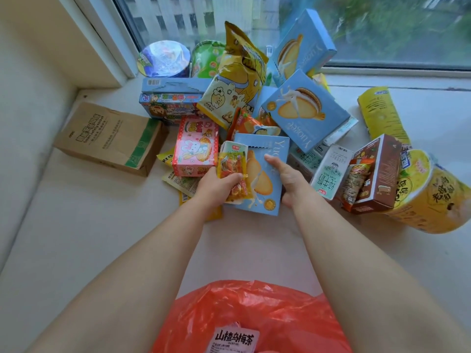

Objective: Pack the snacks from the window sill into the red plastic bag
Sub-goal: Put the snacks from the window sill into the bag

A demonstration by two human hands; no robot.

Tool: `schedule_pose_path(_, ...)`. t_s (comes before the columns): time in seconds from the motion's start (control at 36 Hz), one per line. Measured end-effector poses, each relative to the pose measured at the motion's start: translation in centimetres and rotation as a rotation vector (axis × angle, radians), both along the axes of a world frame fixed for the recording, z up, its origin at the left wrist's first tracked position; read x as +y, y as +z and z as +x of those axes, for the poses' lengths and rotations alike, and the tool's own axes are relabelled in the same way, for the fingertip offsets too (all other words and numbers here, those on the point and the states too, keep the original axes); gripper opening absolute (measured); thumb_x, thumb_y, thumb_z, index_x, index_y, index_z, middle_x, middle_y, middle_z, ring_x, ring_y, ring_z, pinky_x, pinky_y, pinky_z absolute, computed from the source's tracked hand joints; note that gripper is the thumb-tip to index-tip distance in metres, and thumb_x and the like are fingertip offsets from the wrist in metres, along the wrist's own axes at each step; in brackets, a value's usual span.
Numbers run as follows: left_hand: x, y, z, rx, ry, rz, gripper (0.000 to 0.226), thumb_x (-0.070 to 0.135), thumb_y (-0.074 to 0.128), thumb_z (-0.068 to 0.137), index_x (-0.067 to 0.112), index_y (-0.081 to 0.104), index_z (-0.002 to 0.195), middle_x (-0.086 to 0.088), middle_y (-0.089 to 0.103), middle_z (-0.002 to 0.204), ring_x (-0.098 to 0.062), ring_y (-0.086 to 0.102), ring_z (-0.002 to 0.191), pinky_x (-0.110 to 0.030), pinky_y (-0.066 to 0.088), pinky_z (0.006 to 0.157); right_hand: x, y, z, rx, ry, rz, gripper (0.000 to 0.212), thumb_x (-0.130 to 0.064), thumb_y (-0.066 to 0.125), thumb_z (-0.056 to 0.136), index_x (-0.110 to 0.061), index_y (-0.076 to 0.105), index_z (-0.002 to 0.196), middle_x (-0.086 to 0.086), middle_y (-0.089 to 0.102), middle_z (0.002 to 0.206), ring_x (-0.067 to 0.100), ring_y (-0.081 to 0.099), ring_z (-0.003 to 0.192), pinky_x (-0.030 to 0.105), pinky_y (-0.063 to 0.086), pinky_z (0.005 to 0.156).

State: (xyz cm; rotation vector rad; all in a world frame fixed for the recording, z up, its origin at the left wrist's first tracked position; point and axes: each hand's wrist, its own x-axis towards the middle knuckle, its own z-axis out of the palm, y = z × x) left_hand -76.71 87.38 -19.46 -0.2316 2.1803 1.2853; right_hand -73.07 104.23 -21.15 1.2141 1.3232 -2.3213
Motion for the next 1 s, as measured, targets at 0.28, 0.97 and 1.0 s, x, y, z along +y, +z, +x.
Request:
schedule_pose_path(0.28,-0.3,-0.2,-0.1,-0.023,0.017,0.053,0.074,0.059,0.066,0.049,0.022,0.061,0.113,0.001,0.068,0.107,-0.021,0.064,0.100,-0.045,0.050,0.094,-0.5,0.6,-0.1,-0.001,0.065,0.061,0.068,-0.031,0.081,0.060,-0.009,0.061,0.121,0.018,0.069,0.110,0.038,0.067,0.099,0.054,0.053,0.086)
schedule_pose_path(0.97,-3.9,16.1,16.6,0.205,-0.064,0.384,0.031,0.027,0.072,0.072,0.020,0.062,0.100,0.001,0.069,0.089,-0.018,0.066,0.086,-0.036,0.056,0.079,-4.0,16.9,19.4,0.278,-0.190,0.540,0.092,-0.040,0.080,0.040,-0.001,0.051,0.118,0.016,0.066,0.110,0.031,0.067,0.096,0.048,0.055,0.083)
schedule_pose_path(1.0,-4.1,16.1,17.8,0.218,-0.068,0.354,0.036,0.032,0.071,0.069,0.019,0.063,0.101,0.000,0.070,0.090,-0.019,0.067,0.087,-0.036,0.056,0.079,-4.3,17.1,20.8,0.275,-0.195,0.550,0.090,-0.039,0.081,0.041,-0.001,0.051,0.117,0.015,0.066,0.109,0.030,0.067,0.095,0.048,0.055,0.083)
